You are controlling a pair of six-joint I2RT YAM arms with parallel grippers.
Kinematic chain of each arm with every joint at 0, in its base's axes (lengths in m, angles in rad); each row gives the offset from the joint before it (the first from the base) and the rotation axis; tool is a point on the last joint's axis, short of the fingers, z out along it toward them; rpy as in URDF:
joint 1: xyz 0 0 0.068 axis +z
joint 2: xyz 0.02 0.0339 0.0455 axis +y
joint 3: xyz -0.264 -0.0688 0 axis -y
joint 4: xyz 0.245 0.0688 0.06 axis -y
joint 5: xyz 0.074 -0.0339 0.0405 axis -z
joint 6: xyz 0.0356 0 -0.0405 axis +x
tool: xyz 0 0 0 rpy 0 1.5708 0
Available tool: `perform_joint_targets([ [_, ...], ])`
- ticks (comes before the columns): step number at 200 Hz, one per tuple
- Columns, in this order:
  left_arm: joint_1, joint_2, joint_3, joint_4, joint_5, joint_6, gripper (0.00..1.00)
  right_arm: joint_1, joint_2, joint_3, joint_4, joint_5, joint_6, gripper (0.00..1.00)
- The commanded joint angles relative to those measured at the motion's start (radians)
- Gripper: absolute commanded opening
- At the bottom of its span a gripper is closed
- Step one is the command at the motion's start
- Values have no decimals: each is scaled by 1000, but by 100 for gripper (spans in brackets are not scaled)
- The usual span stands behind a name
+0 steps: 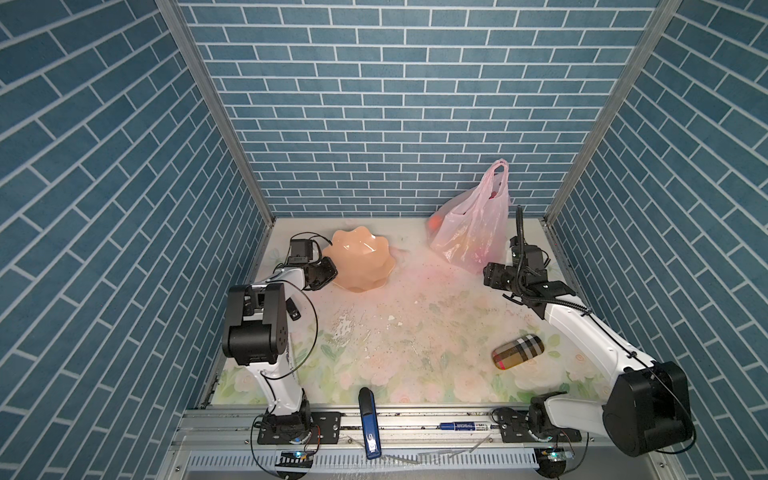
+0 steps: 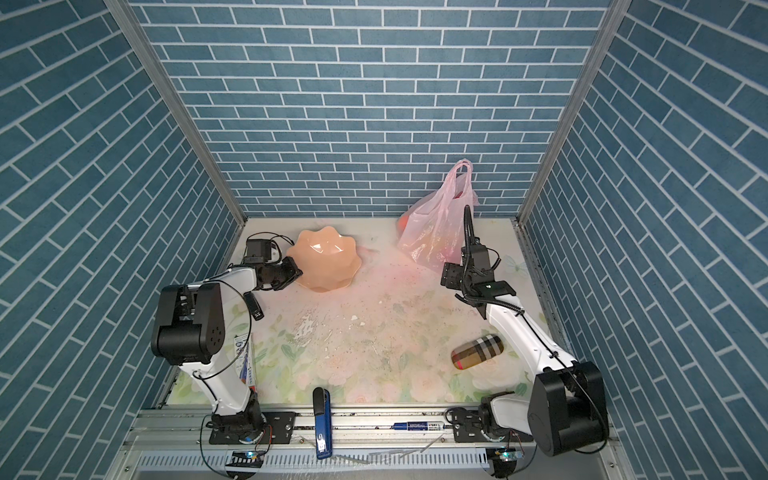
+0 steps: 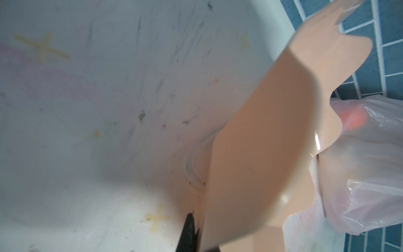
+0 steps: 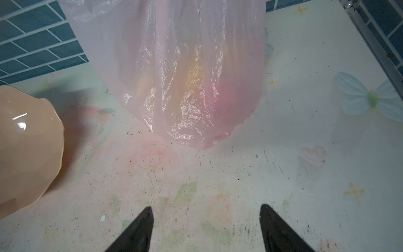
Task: Take the fake fruits out of the plastic bag
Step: 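Reach the left gripper to the peach bowl rim while the right arm rises, then grasp the peach bowl rim with the left gripper and slide it toward the plaid cylinder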
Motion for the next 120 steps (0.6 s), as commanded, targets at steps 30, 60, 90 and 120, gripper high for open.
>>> perform_joint_targets([
  [30,-251,-80,-43,-146,30,10,0,6,-76,28,-32,58,-43,77],
  [60,-428,-79,-44,-171,55,-37,0,4,-115,17,-48,84,-56,77],
  [90,-558,-50,-31,-154,78,-86,0,4,-145,-7,-53,93,-59,77],
  [120,-653,20,21,-118,111,-127,0,4,-166,-29,-45,96,-60,78],
])
